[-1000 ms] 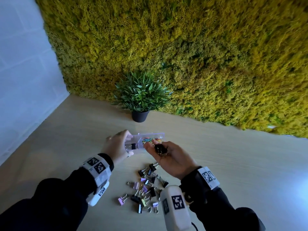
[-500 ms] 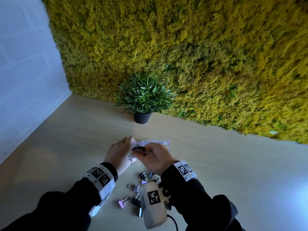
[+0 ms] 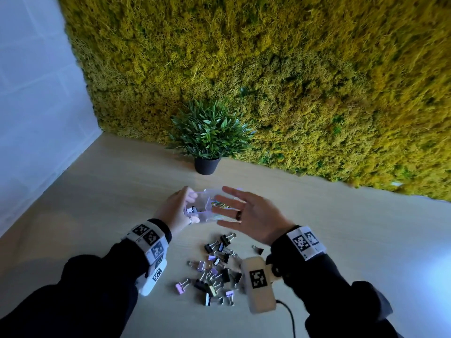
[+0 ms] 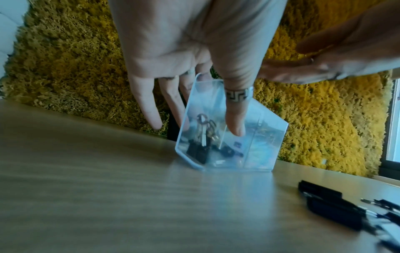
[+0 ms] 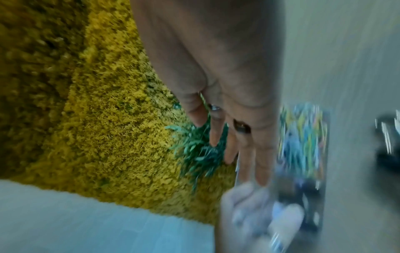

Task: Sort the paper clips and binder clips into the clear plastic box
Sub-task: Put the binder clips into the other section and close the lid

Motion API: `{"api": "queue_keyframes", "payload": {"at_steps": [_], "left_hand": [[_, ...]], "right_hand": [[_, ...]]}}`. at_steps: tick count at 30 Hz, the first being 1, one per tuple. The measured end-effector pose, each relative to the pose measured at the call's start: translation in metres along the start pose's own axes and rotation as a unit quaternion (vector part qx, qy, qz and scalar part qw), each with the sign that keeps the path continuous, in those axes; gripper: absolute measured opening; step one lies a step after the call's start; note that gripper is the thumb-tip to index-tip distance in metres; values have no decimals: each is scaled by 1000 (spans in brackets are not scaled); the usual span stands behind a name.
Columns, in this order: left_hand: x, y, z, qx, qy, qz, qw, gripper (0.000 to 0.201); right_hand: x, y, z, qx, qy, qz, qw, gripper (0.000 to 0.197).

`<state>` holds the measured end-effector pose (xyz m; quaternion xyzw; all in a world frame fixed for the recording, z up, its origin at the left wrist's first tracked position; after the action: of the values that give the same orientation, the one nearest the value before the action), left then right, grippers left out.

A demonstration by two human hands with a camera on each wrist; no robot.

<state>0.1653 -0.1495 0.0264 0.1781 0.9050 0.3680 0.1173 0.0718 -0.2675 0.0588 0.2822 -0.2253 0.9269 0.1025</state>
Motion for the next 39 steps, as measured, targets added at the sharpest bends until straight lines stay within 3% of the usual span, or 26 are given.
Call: {"api": "queue_keyframes", "payload": {"at_steps": [3,5,6,8,9,11,13,15,16,18,23,26,31,36,39], "left_hand": [[-2,5,1,-23,9,26,999,87],[4,23,1,-30,13,-16,999,90],[9,36,-2,-19,6,-59,998,79],[25,53,-15,-1,-33,-91,995,50],[32,50,-21,-3,-50,-48,998,42],[51,21,-17,-60,-31,125,990,43],[82,-9,-2,-145,12,284,948,64],[109,-28,4,-213,13,342,915,91],[118,-36,2,-233,3,346,909,98],[128,-50,-7,-243,-17,337,909,95],[119,-58,-17,-223,-41,265,937,36],[116,-58,-19,-231,-57,225,945,25],[115,-61,-26,-276,-58,216,935,21],[109,-59,-24,-256,-26,225,940,27],[108,-58,-23,-231,-36,235,943,18]], "right_hand": [[12,33,16,182,51,-48,981,29],[18,48,8,334,49,-52,940,30],[20,55,-1,431,45,-43,900,34],[21,68,-23,619,56,-17,783,59],[22,74,-36,675,64,-1,735,82],[25,85,-59,714,45,17,698,116],[27,88,-73,719,47,17,693,112],[27,84,-80,717,69,17,693,109],[24,83,-84,715,76,11,695,110],[18,80,-87,701,107,-17,704,107],[11,78,-86,662,153,-56,732,68],[15,76,-80,642,175,-62,744,47],[19,76,-72,618,199,-95,755,19],[16,84,-64,606,206,-170,749,19],[17,93,-58,592,193,-192,759,22]]}}
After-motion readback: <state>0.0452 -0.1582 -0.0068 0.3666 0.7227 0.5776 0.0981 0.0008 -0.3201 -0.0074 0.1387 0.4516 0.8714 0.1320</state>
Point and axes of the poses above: each hand's wrist, its own x-axis away from the middle knuckle, its own y-axis out of the back of the hand, z = x × y, the point moved 10 cm from there along -x, towards the middle knuckle, and after that the axes turned 7 degrees about -z, right-handed, at the moved point
